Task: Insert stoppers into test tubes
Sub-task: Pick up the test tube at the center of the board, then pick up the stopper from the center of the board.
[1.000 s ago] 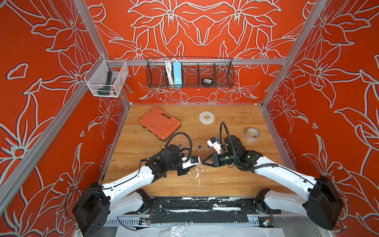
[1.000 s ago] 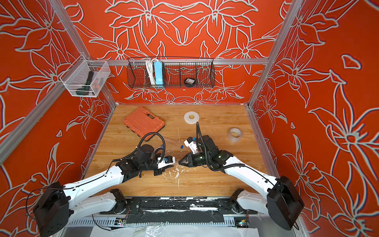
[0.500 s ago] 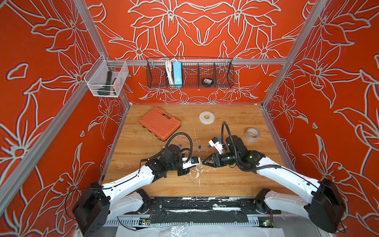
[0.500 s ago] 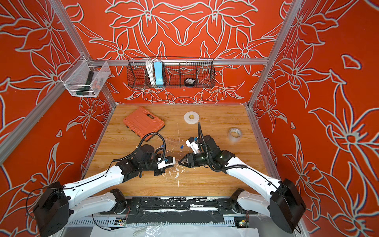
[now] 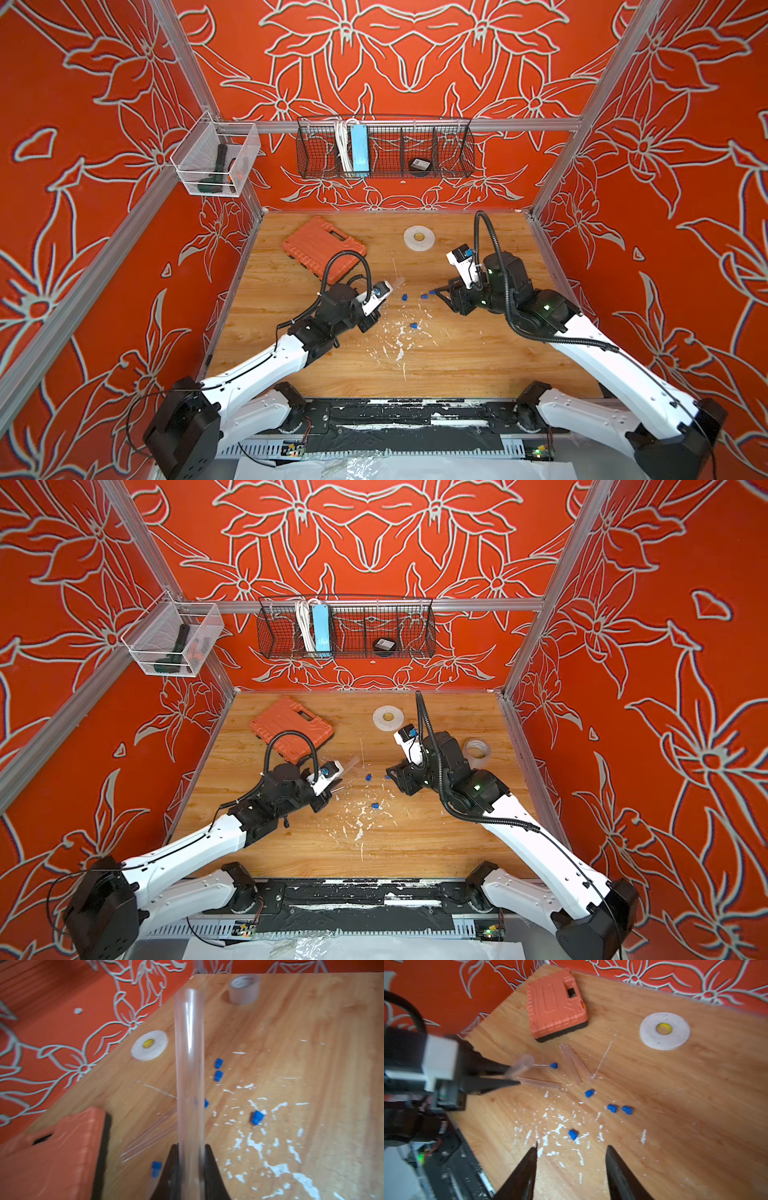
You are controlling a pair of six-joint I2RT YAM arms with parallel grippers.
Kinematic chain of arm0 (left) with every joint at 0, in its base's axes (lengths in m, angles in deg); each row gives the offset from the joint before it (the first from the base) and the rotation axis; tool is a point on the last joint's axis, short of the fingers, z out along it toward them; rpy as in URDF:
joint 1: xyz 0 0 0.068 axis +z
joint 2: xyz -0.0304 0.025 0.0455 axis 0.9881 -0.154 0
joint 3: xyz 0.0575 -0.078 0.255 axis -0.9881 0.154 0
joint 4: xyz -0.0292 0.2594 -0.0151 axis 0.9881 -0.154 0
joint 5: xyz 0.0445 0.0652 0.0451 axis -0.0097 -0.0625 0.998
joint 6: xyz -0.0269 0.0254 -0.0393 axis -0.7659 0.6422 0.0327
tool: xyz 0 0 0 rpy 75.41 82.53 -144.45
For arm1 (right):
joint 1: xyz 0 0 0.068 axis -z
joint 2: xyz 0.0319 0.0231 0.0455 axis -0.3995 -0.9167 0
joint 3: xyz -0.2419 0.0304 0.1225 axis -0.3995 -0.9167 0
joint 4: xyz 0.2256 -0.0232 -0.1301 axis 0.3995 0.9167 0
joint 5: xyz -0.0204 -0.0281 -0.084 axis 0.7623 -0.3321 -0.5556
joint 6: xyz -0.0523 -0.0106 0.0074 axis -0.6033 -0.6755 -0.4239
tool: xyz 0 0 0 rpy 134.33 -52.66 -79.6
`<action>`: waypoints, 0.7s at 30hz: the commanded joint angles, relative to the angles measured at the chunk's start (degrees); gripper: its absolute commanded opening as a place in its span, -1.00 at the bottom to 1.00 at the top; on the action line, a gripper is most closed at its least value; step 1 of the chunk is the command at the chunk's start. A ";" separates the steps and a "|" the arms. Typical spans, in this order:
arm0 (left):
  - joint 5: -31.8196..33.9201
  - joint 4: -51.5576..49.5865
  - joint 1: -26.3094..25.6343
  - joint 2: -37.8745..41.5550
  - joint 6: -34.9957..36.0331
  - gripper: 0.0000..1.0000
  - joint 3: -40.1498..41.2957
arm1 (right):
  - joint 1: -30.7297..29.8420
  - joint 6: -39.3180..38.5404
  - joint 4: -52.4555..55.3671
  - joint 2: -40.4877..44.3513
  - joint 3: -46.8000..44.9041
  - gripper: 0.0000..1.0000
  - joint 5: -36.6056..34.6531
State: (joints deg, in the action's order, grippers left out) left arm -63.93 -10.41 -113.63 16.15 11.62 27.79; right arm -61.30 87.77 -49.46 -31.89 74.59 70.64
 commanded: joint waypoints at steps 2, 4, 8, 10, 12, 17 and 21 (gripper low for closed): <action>3.76 7.00 4.41 5.32 -7.02 -1.00 2.58 | 0.36 -22.39 -2.39 -3.30 -1.69 0.10 -4.51; 5.83 8.09 4.80 7.00 -6.82 -1.00 3.26 | 0.31 -30.45 -3.40 -5.01 -4.33 0.12 -0.08; 4.58 4.63 4.72 8.42 -3.28 -1.00 2.07 | -0.24 -42.02 -5.30 -10.69 -8.35 0.12 6.55; 5.02 3.48 4.46 8.90 -2.82 -1.00 1.74 | -1.33 -45.52 -3.83 -16.00 -7.19 0.10 7.17; 5.57 3.55 4.47 9.68 -1.89 -1.00 2.15 | -2.00 -46.95 -3.42 -19.98 -5.99 0.09 7.06; 5.98 3.72 4.41 11.49 -0.95 -1.00 2.75 | -3.24 -51.56 -5.47 -26.05 -5.11 0.09 9.17; 5.81 4.33 4.37 11.67 -0.82 -1.00 3.13 | -4.27 -50.89 -6.71 -31.26 -3.21 0.02 8.32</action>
State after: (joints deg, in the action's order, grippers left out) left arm -58.58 -6.97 -109.22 27.25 10.42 30.89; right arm -64.91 40.08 -54.29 -60.93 69.08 77.52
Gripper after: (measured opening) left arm 0.113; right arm 0.513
